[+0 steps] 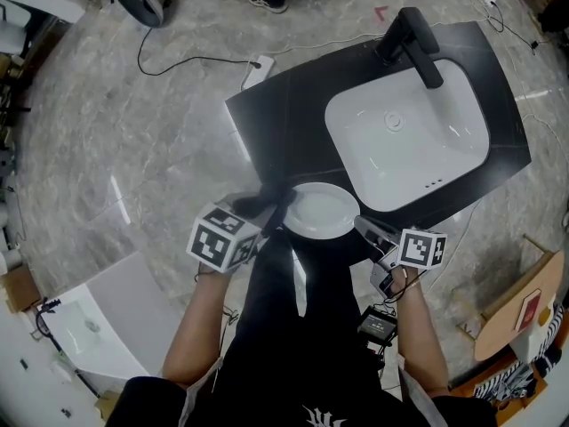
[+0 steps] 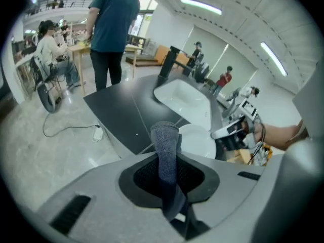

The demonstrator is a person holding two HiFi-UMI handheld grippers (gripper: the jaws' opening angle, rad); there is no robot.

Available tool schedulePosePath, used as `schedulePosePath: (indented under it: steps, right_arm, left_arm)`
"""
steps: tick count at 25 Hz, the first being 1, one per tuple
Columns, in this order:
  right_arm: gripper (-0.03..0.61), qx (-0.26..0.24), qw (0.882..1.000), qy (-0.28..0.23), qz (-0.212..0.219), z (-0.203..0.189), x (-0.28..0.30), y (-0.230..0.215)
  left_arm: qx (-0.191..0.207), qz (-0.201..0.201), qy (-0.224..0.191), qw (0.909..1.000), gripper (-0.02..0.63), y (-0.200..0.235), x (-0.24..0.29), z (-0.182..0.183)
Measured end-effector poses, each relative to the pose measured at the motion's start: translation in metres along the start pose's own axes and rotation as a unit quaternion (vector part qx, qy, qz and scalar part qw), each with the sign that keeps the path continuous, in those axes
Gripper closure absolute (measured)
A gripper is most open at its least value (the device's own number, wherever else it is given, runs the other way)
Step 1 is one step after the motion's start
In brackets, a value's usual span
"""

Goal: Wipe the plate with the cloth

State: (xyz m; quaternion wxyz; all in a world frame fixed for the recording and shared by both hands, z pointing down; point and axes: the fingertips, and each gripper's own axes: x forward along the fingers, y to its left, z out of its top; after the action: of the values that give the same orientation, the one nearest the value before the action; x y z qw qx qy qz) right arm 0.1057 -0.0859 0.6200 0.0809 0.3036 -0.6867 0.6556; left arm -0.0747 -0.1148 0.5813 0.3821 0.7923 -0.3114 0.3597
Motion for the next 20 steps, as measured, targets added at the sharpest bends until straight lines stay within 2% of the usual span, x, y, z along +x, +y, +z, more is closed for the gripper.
schedulePosePath:
  steps: [2,4,7,9,11,15,20]
  right_arm:
    - [0.559,-0.003,1.000,-0.001,-0.002,0.001,0.000,0.000]
    - [0.560,-0.004,1.000,-0.003,-0.003,0.001,0.000,0.000]
    - [0.560,-0.003,1.000,-0.008,-0.002,0.002,0.000,0.000]
    - [0.560,-0.002,1.000,-0.011,-0.002,0.003,0.001,0.001]
    - [0.560,-0.002,1.000,-0.011,-0.002,0.002,0.002,0.001]
    - [0.559,-0.003,1.000,-0.010,-0.001,0.002,0.002,0.000]
    - [0.560,0.000,1.000,-0.011,-0.001,0.003,0.001,-0.001]
  left_arm:
    - [-0.030,-0.044,-0.030,0.9981,0.560,-0.020,-0.001,0.013]
    - [-0.049,-0.104,-0.046,0.9923,0.560,-0.052,0.009,0.027]
    - [-0.060,-0.181,-0.047,0.9806,0.560,-0.102,0.039,0.042]
    - [-0.059,-0.202,-0.035,0.9770,0.560,-0.122,0.062,0.044]
    - [-0.043,-0.192,-0.013,0.9803,0.560,-0.126,0.080,0.040]
    - [0.024,-0.124,0.041,0.9911,0.560,-0.107,0.096,0.025]
    - [0.063,-0.063,0.060,0.9942,0.561,-0.073,0.085,0.018]
